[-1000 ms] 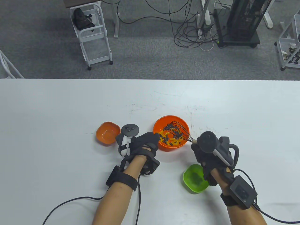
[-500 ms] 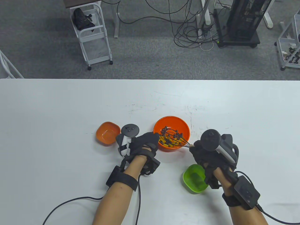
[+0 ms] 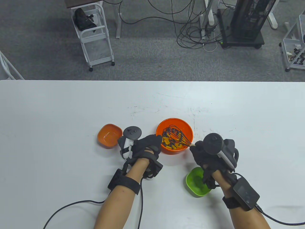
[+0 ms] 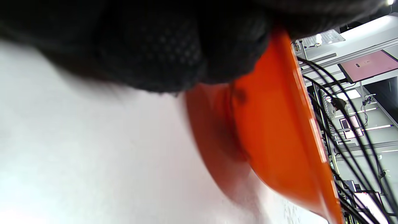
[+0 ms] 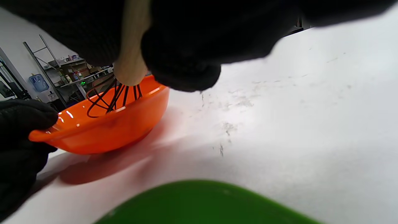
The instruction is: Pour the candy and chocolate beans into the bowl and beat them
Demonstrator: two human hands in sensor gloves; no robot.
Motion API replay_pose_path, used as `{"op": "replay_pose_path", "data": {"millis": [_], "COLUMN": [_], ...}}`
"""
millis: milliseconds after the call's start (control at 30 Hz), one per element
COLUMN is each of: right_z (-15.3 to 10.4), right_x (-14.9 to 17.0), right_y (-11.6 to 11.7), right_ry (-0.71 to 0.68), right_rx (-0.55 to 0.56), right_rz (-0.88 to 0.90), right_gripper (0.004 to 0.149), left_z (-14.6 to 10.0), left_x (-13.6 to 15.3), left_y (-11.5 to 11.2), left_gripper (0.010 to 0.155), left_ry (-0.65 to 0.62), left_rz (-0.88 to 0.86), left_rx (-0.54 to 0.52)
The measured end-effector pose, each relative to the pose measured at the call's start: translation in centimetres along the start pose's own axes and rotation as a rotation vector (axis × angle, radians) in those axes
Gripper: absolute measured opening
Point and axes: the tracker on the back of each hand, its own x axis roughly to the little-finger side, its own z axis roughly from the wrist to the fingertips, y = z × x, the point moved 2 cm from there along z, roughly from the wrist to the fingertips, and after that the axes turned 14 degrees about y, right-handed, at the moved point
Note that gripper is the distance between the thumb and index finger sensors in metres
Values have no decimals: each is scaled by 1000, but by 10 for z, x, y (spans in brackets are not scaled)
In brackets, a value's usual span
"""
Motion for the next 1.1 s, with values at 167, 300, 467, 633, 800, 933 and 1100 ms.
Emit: {"op": "replay_pose_path", "data": {"millis": [167,300,467,633,800,933,1100], "right_z": [-2,-5,-5,-1,-9,-14,-15], "right_x": [3,5,7,1,-13,-13,-6], "right_y": [-4,-22,-26,-5,1,-7,-28], "right_ry": [-2,29,71,29,-10,-29,2], "right_rx": [-96,-64,75,100,63,-35,21], "right_rz": [-10,-83,-107,-35,-60,-46,-147], "right_gripper": [56,55,56,58,57,56,56], "left_z": [0,-1,-1,-2,-2,-2,-2], "left_x": [0,-1,-3,-3,-2,-2,-2], "left_y": [0,-2,-4,-4,-4,-4,-4], "left_gripper": [47,47,47,47,47,46,47], "left_ry": [1,-9,-12,-10,-6,-4,-8], "left_rz": [-4,18,36,32,28,27,23], "left_rx": [-3,0,-3,4,0,-3,13]}}
